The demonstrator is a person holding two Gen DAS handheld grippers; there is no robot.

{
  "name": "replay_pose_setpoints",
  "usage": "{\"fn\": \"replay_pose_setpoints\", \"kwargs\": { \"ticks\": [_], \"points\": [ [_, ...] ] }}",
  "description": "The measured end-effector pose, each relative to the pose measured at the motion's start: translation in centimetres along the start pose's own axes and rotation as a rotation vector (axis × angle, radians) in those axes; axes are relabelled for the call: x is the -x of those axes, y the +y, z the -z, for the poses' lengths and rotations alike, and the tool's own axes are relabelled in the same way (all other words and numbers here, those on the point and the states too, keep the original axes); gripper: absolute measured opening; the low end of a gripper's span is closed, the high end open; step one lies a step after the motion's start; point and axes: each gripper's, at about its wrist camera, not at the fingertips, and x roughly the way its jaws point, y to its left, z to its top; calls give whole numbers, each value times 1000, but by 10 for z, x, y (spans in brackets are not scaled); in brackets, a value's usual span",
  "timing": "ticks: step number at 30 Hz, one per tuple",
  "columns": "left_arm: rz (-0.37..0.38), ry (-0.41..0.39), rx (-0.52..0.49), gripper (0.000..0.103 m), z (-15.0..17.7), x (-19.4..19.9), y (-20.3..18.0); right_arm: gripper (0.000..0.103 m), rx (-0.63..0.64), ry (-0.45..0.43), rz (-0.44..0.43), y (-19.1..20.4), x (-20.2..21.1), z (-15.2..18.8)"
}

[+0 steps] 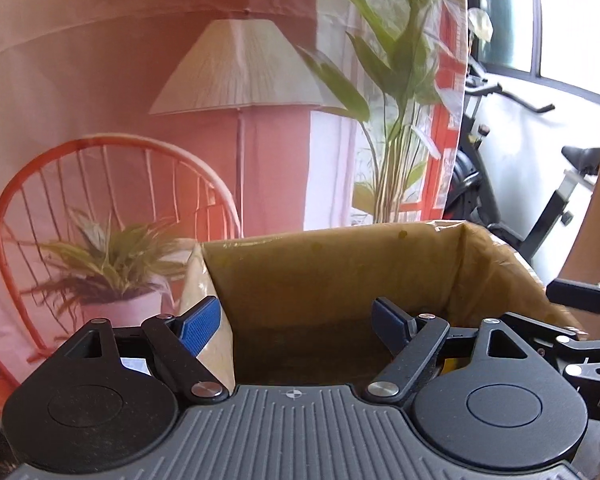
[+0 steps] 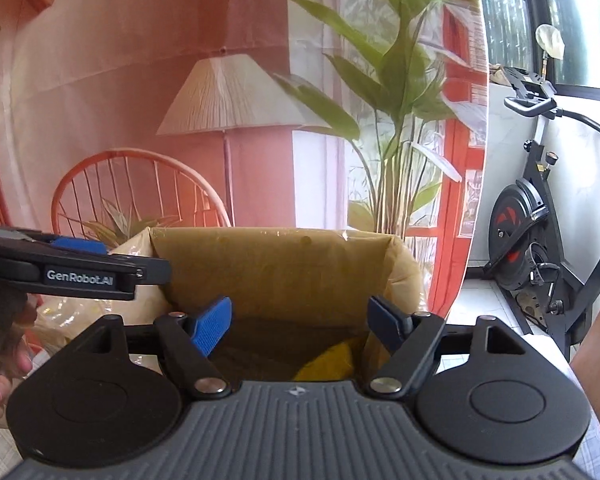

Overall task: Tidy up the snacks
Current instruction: 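Carry both bags over the box and open both tools to drop them, then grasp the green seed bag with the left tool while the right tool reaches the orange packet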

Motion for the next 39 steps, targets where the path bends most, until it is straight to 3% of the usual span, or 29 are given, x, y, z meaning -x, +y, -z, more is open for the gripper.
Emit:
{"fn": "replay_pose_setpoints", "kwargs": {
  "ticks": [11, 18, 22, 25, 31, 33, 39],
  "points": [
    [138, -59, 70, 92, 35, 101, 14, 78, -109, -69, -64, -11, 83, 33],
    [280, 80, 213, 96, 95, 115, 27, 78, -108, -48, -68, -8, 112, 71],
    [271, 146, 283, 96, 133, 106, 28, 78, -101, 6, -55, -7, 114, 102],
    [250, 188, 280, 96, 155, 96, 24, 78, -113, 54, -54, -8, 115, 123],
    [211, 225, 272, 96, 175, 77, 22, 78, -155, 116, -61, -14, 123, 149],
    [232, 226, 287, 96, 178, 77, 25, 78, -148, 130, -68, -13, 126, 152],
    [244, 254, 172, 96, 187, 80, 2, 78, -149, 152, -56, -14, 132, 164]
  ]
}}
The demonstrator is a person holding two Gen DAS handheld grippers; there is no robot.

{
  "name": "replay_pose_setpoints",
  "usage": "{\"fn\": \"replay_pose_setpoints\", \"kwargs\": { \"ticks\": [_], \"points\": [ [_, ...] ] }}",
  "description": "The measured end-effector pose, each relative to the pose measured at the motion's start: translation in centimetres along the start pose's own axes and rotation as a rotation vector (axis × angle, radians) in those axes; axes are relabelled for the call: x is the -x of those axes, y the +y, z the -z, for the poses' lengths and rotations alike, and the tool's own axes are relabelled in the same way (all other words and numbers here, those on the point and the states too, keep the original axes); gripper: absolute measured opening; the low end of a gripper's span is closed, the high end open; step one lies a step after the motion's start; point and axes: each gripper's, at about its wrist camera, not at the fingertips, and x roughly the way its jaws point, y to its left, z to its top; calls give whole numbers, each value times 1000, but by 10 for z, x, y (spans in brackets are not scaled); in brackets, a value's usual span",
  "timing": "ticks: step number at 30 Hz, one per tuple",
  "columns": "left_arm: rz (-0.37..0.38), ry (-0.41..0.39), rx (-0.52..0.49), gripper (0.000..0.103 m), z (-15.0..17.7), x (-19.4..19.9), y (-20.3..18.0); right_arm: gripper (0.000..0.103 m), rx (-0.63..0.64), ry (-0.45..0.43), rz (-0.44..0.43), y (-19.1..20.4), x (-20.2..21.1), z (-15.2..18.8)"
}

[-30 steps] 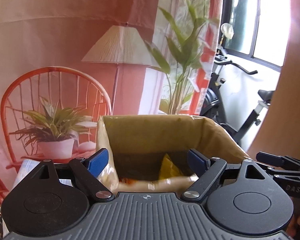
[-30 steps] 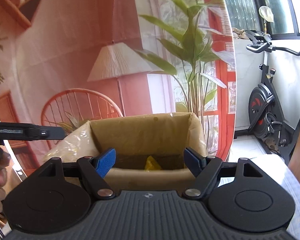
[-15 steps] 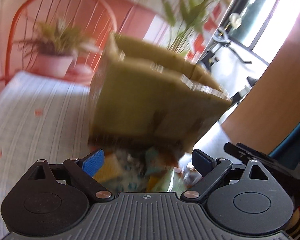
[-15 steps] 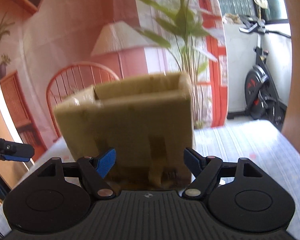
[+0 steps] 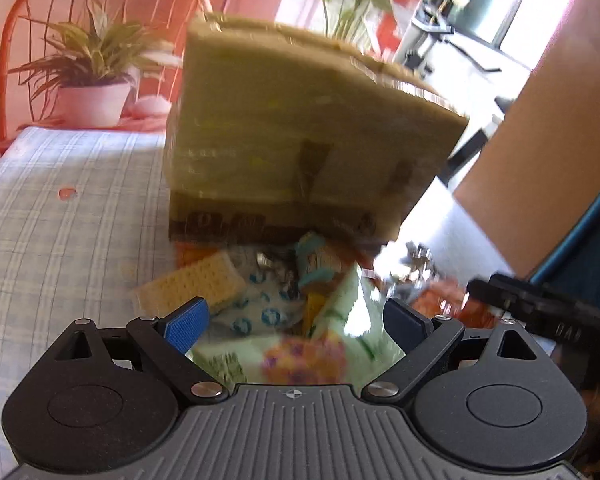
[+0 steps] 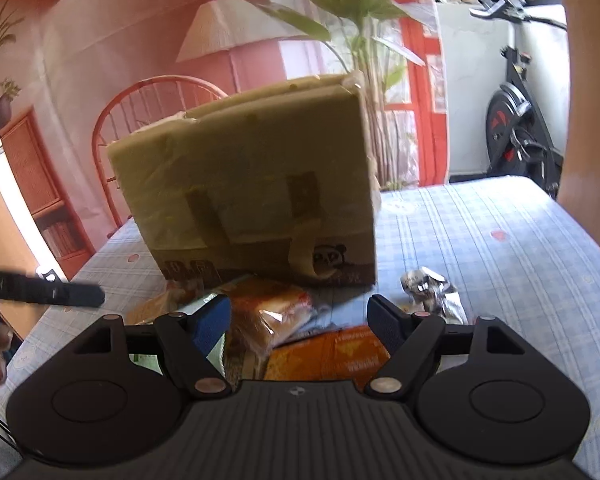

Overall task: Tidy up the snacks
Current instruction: 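Grasp the green seed bag with the left tool while the right tool reaches the orange packet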

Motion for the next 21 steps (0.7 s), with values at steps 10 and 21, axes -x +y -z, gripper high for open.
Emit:
{"fn": "replay_pose_setpoints", "kwargs": {
  "ticks": [10, 21],
  "points": [
    [-13, 61, 304, 96, 20, 0, 27, 78, -44, 17, 5, -4, 4, 12],
    [80, 130, 343, 96, 45, -15, 22, 78, -40, 21, -8, -3, 2, 16]
  ]
}}
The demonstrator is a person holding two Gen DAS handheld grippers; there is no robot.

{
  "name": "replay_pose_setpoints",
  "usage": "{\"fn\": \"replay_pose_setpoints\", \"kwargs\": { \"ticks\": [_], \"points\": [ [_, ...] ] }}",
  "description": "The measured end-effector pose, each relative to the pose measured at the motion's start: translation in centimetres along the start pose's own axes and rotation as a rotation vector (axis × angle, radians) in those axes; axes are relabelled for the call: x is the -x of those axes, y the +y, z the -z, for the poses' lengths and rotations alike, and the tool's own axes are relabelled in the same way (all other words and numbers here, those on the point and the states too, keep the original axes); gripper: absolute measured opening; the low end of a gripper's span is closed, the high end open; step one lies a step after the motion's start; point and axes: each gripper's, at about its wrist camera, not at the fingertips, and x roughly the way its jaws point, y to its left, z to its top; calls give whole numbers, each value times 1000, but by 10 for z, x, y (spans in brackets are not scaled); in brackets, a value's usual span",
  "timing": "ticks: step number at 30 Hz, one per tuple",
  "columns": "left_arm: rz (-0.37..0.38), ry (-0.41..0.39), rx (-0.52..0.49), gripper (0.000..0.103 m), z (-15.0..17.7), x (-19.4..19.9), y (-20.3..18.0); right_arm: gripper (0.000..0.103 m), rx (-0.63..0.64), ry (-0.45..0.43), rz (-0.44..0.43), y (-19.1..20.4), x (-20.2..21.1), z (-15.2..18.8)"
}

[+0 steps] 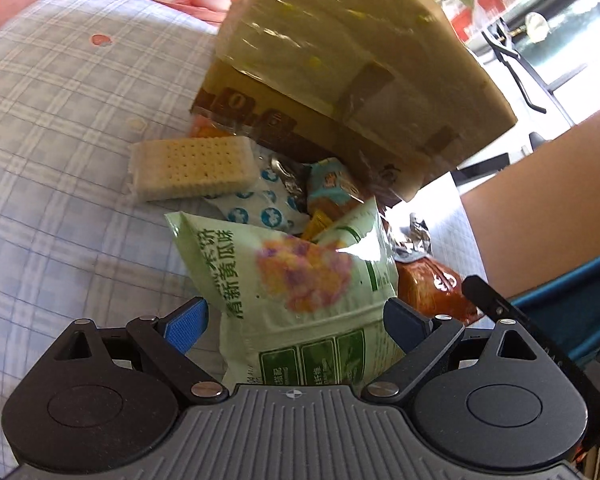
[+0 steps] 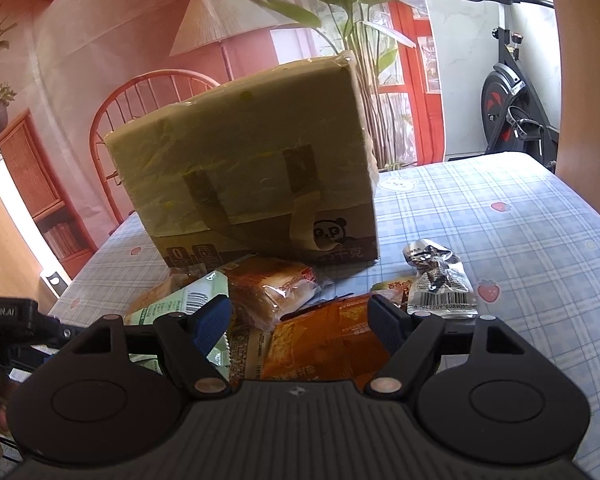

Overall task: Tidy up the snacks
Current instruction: 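Grasp the green seed bag with the left tool while the right tool reaches the orange packet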

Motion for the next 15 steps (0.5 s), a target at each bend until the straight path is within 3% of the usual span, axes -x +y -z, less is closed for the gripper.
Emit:
{"fn": "replay_pose_setpoints", "kwargs": {
  "ticks": [12, 15],
  "points": [
    [-19, -47, -74, 101, 8, -20, -13, 78, -14, 7, 13, -5, 0, 3],
    [-11, -24, -75, 101, 10, -25, -12, 78, -19, 8, 22, -7, -1, 3]
  ]
}}
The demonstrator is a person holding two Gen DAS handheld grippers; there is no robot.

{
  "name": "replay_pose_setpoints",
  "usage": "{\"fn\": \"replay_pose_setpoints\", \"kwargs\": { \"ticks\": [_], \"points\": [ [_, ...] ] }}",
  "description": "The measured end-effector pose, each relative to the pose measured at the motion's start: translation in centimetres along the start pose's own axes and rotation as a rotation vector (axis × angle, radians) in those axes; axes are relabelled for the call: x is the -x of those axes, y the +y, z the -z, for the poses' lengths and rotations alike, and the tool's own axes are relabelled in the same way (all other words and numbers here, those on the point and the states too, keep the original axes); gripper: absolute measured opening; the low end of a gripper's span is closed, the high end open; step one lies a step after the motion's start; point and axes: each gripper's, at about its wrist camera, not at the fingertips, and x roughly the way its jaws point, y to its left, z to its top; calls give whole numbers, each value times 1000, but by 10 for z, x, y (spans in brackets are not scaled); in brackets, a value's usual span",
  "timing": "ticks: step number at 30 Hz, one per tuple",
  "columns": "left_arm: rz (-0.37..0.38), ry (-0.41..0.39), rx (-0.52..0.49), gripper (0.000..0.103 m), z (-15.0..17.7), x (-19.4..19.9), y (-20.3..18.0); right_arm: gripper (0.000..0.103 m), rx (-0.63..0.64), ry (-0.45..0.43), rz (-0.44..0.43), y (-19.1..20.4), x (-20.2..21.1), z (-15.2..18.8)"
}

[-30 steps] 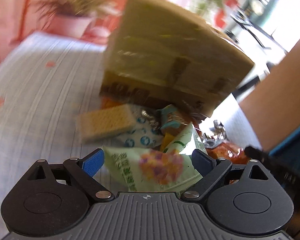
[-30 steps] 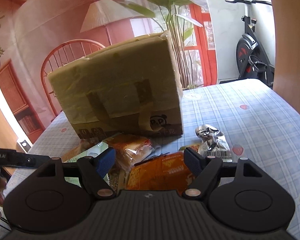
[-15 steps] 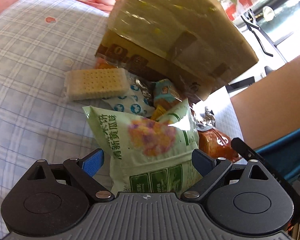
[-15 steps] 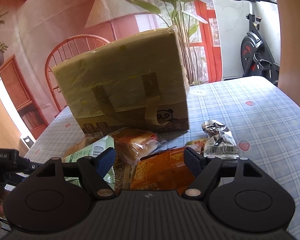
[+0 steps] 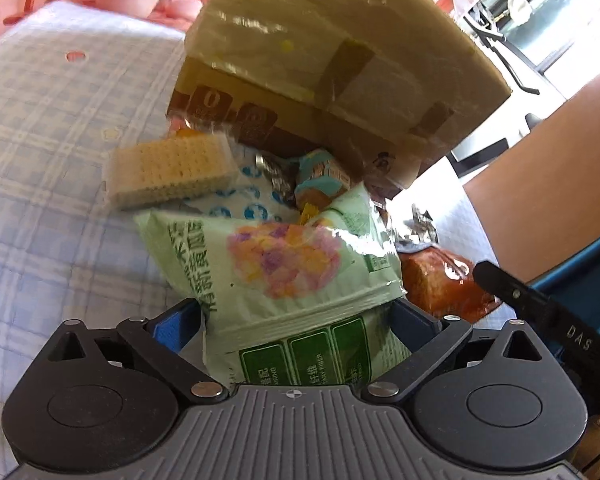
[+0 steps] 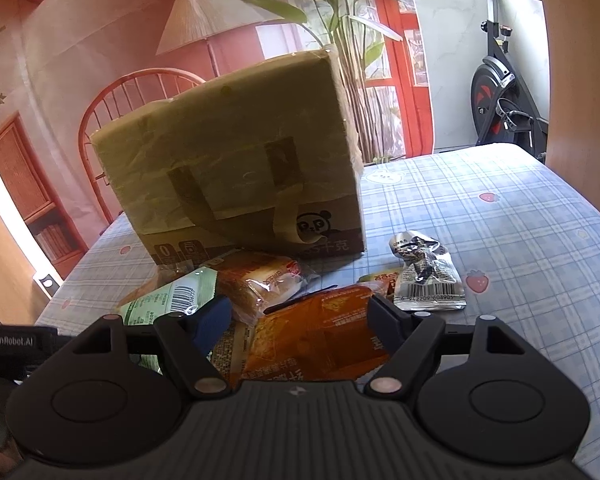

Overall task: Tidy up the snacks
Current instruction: 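Grasp the green seed bag with the left tool while the right tool reaches the orange packet, then lift the green seed bag with the left tool while the right tool grasps the orange packet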

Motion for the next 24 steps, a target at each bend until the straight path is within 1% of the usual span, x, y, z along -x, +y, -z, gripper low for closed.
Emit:
{"fn": "replay_pose_setpoints", "kwargs": {
  "ticks": [1, 4, 5, 6, 8, 11, 12, 15, 18, 22, 24],
  "points": [
    [12, 9, 14, 101, 1, -2, 2, 78, 0, -2, 4, -1, 0, 0],
    [21, 1, 29, 100, 2, -3, 8, 78, -3, -5, 23, -3, 0, -1],
    [21, -4, 29, 98, 2, -2, 8, 78, -7, -7, 30, -4, -1, 0],
    [24, -7, 30, 95, 2, -1, 10, 83, -10, -6, 36, -5, -2, 0],
    [28, -13, 24, 91, 2, 2, 10, 87, -11, -2, 56, -8, -3, 0],
    [25, -28, 20, 85, 3, 7, 10, 88, 6, 10, 66, -10, -8, 0],
    [23, -34, 16, 84, 3, 9, 10, 91, 15, 18, 68, -10, -10, 0],
    [13, -51, -4, 82, 5, 14, 6, 94, 65, 37, 79, -5, -19, -1],
    [12, -61, -18, 81, 7, 17, 3, 101, 117, 64, 100, 1, -31, 0],
    [-3, -62, -27, 80, 8, 17, 3, 103, 156, 101, 110, 6, -48, 5],
    [-6, -60, -25, 80, 8, 16, 4, 103, 162, 118, 95, 7, -54, 8]
  ]
}}
